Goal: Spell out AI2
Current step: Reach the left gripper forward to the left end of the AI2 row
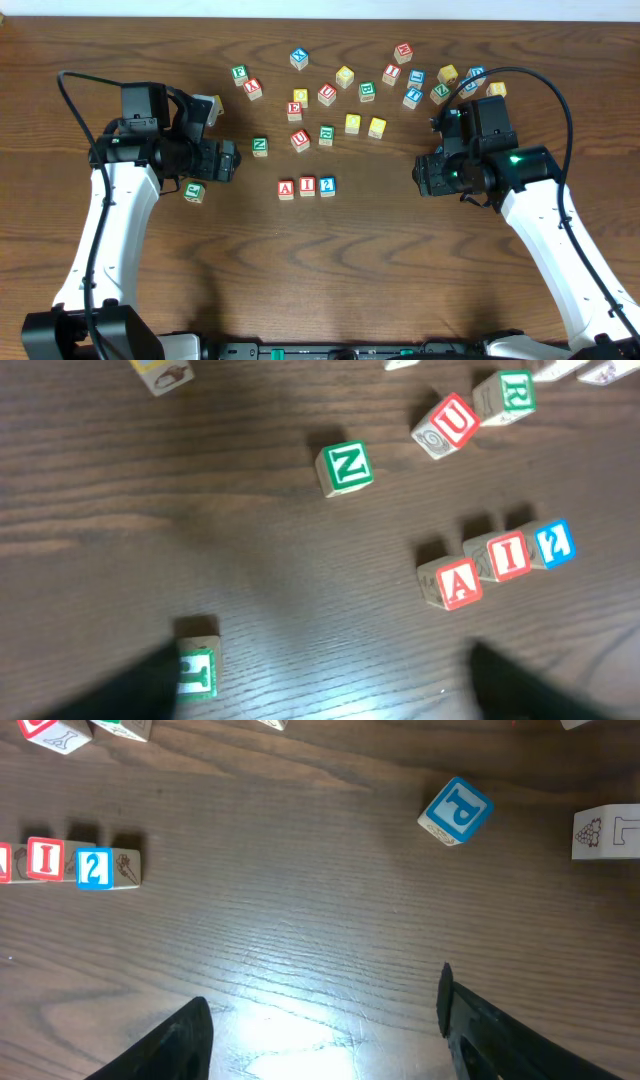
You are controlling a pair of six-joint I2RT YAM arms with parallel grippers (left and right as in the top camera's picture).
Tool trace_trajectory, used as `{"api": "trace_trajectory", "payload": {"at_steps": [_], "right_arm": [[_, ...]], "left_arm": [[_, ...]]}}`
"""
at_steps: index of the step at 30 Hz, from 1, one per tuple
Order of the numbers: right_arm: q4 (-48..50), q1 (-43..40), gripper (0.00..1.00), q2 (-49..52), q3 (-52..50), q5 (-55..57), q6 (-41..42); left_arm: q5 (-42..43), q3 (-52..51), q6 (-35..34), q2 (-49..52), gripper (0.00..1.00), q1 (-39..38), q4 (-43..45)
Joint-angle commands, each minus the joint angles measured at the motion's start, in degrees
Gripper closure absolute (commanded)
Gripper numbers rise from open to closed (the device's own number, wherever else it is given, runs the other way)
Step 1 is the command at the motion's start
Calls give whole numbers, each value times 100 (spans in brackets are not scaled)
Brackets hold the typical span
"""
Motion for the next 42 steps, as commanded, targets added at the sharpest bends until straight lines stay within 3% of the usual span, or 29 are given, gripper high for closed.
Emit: {"api": "trace_trajectory", "payload": {"at_steps": [1,5,9,17,20,24,29,42], "right_arm": [[4,-24,31,-48,-15,44,-48],[7,-24,31,-48,-15,44,-46],[22,-24,31,-48,-15,44,-46],[131,-24,28,-48,-15,42,44],[127,-24,28,-48,-15,42,44],[127,-24,25,-48,-15,44,66],[127,-24,1,-48,-15,46,129],[151,-24,1,-46,-15,46,125]], "left_arm": [[133,-4,-42,57,36,-13,-33],[-243,-127,-356,138,41,-13,-33],[-365,-284,-608,315,55,-33,-37],[-398,-409,-780,911,62,-538,-39],[-828,-409,-1091,1045,67,-769,33],[-984,-409,-1204,1169,68,-1021,142],[-1119,-409,-1357,1318,69,-1128,289],[-1366,-627,-1410,1399,69,-1128,627]]}}
